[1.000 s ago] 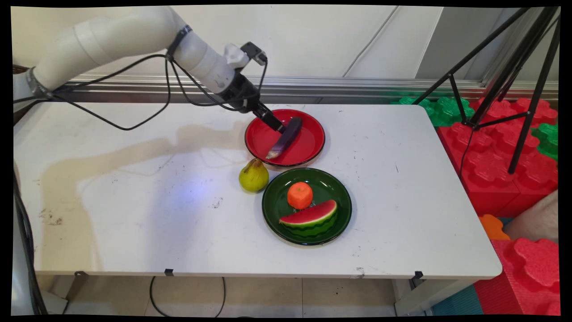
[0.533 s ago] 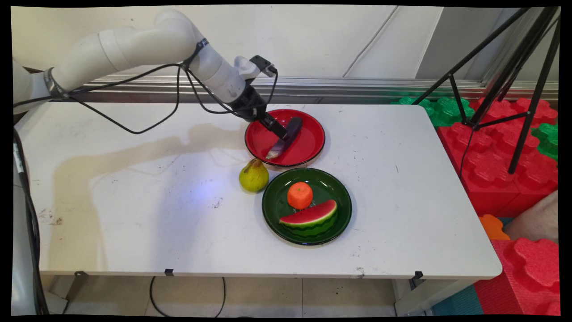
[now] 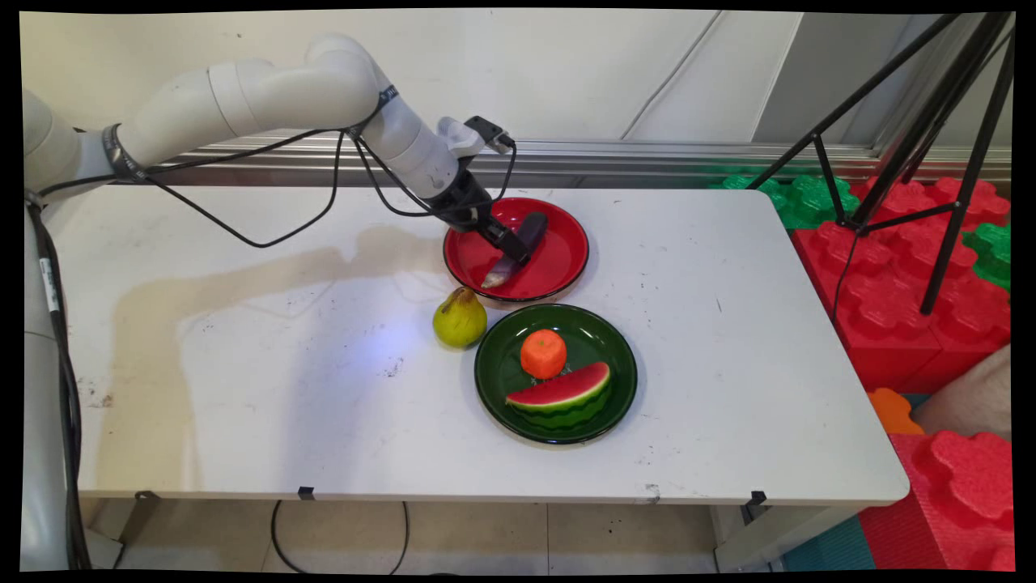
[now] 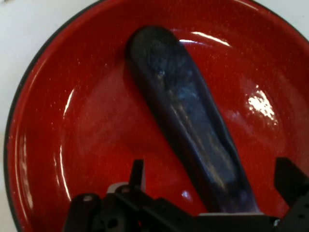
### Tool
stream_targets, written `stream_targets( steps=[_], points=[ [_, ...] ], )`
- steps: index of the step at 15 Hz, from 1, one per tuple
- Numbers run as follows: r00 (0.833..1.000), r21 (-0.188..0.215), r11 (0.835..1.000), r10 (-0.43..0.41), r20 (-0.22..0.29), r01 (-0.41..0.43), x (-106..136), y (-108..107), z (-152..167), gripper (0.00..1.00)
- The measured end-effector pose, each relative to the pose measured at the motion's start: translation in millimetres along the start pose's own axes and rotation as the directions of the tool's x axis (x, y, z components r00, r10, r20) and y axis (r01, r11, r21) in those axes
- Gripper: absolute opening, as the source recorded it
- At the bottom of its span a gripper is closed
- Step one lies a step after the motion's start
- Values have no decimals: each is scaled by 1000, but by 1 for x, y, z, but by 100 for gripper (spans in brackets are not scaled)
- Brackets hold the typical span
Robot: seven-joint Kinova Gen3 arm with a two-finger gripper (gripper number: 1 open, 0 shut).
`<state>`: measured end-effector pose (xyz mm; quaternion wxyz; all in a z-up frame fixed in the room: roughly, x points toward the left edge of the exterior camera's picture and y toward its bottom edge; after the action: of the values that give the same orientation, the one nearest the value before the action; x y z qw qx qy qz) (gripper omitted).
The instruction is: Pick up the eggplant from the red plate
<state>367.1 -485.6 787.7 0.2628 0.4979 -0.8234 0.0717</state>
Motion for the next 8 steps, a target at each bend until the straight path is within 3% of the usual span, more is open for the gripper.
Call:
stream_targets(
  steps=[3,4,8],
  points=[
    [1000,5,1000,-7,9,7,1,2,6,100],
    [1000,6,1000,-9,10,9,1,3,8,0],
    [1000,10,1000,-11,10,11,4,5,12,0]
  ],
)
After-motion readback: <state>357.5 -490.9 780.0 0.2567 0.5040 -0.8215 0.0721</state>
